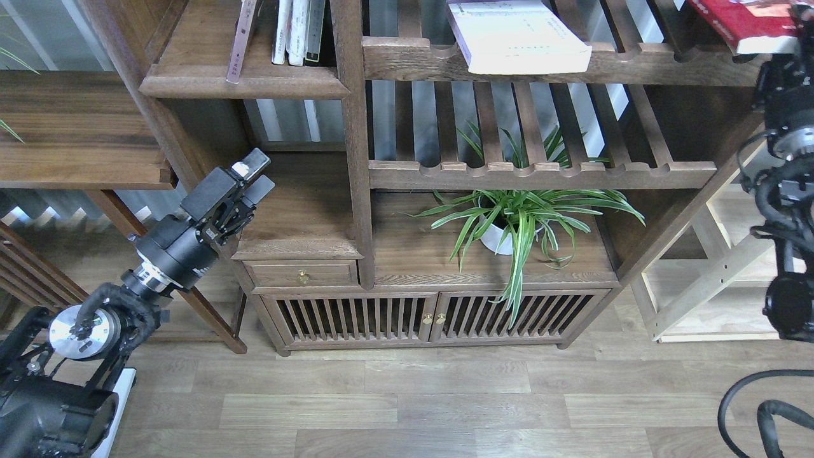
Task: Organize books on shelf
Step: 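Grasp the red book on the top shelf with the right gripper and pull it out, then lower the red book in front of the shelf toward the left gripper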
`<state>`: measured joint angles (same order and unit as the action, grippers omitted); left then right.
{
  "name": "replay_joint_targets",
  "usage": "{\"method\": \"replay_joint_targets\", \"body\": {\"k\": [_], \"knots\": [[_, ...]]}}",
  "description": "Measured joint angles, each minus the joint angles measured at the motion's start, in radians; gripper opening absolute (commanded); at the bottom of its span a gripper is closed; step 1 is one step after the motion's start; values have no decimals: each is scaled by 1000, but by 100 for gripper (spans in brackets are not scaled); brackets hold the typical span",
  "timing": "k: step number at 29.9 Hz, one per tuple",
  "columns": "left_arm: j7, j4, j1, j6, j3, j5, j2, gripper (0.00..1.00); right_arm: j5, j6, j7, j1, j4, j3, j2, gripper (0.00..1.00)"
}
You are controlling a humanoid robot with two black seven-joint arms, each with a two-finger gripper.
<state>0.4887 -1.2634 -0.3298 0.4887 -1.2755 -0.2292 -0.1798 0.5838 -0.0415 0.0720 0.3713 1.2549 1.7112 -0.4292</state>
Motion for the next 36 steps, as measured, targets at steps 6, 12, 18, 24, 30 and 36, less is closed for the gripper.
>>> {"method": "replay_joint_targets", "body": {"k": [6, 12, 18, 24, 30, 36], "knots": [[0, 4, 0, 0, 6, 1, 0, 99, 35, 39, -3, -76, 46, 46, 0, 2], [0, 10, 1, 0, 8, 1, 0, 99, 41, 162, -45, -200, 64, 50, -24, 2], [0, 19, 3, 0, 18, 1, 0, 99, 42, 275, -56, -321, 64, 40, -28, 2], [0, 21, 7, 0, 45, 1, 0, 99, 42, 372, -57, -443, 66, 18, -25, 2], [0, 6, 36, 0, 96, -6, 9, 99, 40, 483, -57, -563, 66, -32, -28, 2], [0, -4, 53, 0, 143, -11, 21, 99, 26, 529, -59, -645, 66, -103, -32, 2]]}}
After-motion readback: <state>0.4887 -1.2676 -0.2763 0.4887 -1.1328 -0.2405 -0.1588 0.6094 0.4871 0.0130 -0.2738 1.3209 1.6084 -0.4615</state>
